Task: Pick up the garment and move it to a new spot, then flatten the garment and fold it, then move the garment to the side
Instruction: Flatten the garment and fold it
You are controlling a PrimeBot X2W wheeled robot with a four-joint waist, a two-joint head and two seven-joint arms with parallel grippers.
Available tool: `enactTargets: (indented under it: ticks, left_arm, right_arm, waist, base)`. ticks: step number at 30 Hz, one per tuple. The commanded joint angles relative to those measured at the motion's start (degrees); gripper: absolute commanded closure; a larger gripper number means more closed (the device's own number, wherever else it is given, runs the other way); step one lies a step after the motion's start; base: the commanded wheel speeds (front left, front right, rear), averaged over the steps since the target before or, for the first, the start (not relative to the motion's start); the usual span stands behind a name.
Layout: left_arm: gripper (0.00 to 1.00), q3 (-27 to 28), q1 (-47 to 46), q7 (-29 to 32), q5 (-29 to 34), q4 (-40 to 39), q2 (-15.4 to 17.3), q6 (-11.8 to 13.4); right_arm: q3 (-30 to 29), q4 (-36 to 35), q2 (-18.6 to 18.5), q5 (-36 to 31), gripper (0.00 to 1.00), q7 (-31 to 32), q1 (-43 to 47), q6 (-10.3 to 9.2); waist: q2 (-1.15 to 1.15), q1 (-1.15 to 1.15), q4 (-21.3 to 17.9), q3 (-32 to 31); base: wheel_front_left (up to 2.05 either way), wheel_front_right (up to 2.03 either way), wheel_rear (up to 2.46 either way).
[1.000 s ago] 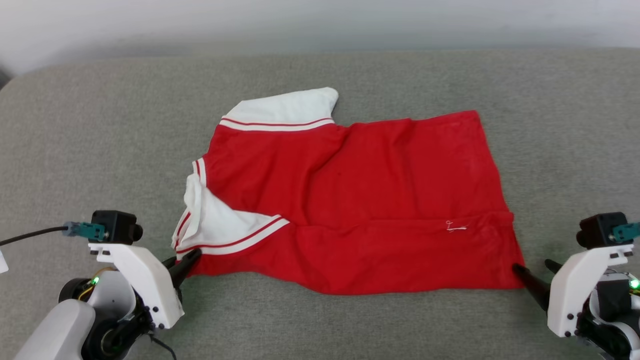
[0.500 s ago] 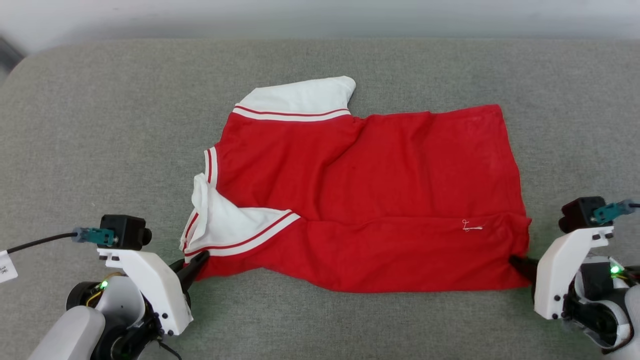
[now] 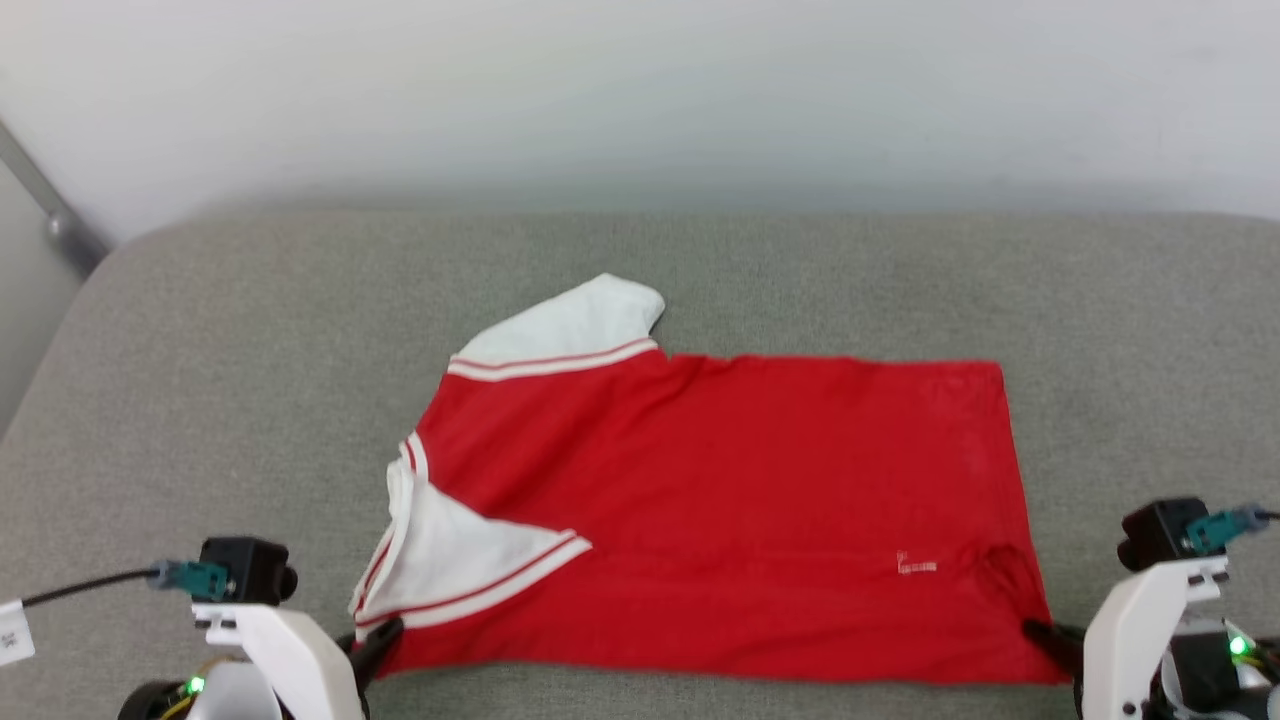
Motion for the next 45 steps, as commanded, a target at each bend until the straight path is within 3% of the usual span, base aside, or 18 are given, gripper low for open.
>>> enactTargets:
  ticks: [1, 3, 4, 5, 6, 7, 8, 9, 20, 26, 32, 37, 45]
  left_arm:
    - [1.0, 0.02, 2.19, 0.43, -0.64, -0.83, 0.32, 0.85]
    - [1.0, -0.77, 6.03, 1.94, -1.92, -1.91, 0.6, 1.81]
    - [1.0, -0.87, 6.47, 1.97, -2.05, -1.99, 0.43, 1.88]
    - [1.0, -0.74, 6.57, 1.44, -1.79, -1.73, 0.27, 2.17]
    - [0.91, -0.95, 6.8, 1.35, -2.31, -1.37, -0.38, 2.09]
    - [0.62, -1.01, 6.84, 1.11, -2.63, -0.98, -1.0, 1.88]
    - [0.13, -0.78, 6.5, 0.6, -2.5, -0.57, -1.14, 1.95]
    - [0.0, -0.6, 6.09, 0.09, -2.41, -0.14, -1.35, 1.96]
    - [0.0, 4.01, -1.71, -11.92, 3.49, -0.03, -2.51, 2.66]
    - [0.0, 5.5, -9.98, -17.97, 7.96, 0.09, -3.75, 3.44]
    - [0.0, 6.09, -20.08, -19.29, 10.16, 2.47, -3.94, 2.77]
    - [0.0, 5.94, -29.0, -16.97, 9.32, 6.41, -3.43, 0.05]
    - [0.0, 4.43, -41.69, -6.29, 3.46, 14.31, -1.51, -8.1]
  right_arm:
    - [-0.8, -1.05, 0.16, 0.39, 1.0, 0.83, 2.37, -0.01]
    - [-2.29, -2.89, 1.08, -0.5, 1.0, 1.83, 6.87, 0.0]
    - [-2.49, -3.06, 1.51, -0.67, 0.66, 1.8, 7.72, 0.0]
    - [-2.71, -3.21, 1.9, -1.0, 0.0, 1.36, 8.42, 0.0]
    - [-3.06, -3.33, 2.32, -1.41, 0.0, 0.57, 8.94, -0.01]
    - [-3.3, -3.53, 2.83, -1.64, 0.0, -0.31, 9.4, 0.0]
    - [-3.58, -3.91, 3.31, -2.19, 0.0, -1.45, 9.63, 0.0]
    - [-3.64, -4.33, 3.64, -3.0, 0.0, -2.71, 9.7, 0.0]
    - [-6.49, -9.55, 8.79, -15.12, 0.0, -24.66, 6.53, -0.01]
    - [-7.74, -10.95, 11.25, -19.16, 0.0, -31.34, 2.72, -0.01]
    - [-7.27, -14.27, 12.38, -20.74, 0.0, -34.46, -3.04, -0.01]
    - [-7.16, -17.22, 13.49, -21.46, 0.0, -35.61, -7.13, 0.0]
    - [-6.0, -18.34, 14.78, -22.33, 0.0, -35.53, -10.51, -0.01]
  waist:
    - [0.0, 0.0, -0.25, -2.57]
    - [0.0, 0.0, -0.38, -4.15]
    - [0.0, 0.0, -0.38, -4.15]
    - [0.0, 0.0, -0.31, -4.11]
    - [0.0, 0.0, -0.23, -3.99]
    - [0.0, 0.0, -0.17, -3.89]
    - [0.0, 0.0, -0.19, -3.73]
    - [0.0, 0.0, -0.32, -3.54]
    - [0.0, 0.0, -4.03, -1.8]
    - [0.0, 0.0, -6.2, 2.6]
    - [0.0, 0.0, -8.26, 11.2]
    - [0.0, 0.0, -9.62, 17.53]
    - [0.0, 0.0, -12.9, 22.24]
  base:
    - [0.0, 0.0, 0.0]
    - [0.0, 0.0, 0.0]
    - [0.0, 0.0, 0.0]
    - [0.0, 0.0, 0.0]
    - [0.0, 0.0, 0.0]
    - [0.0, 0.0, 0.0]
    - [0.0, 0.0, 0.0]
    - [0.0, 0.0, 0.0]
    - [0.0, 0.0, 0.0]
    - [0.0, 0.0, 0.0]
    - [0.0, 0.0, 0.0]
    - [0.0, 0.0, 0.0]
    - [0.0, 0.0, 0.0]
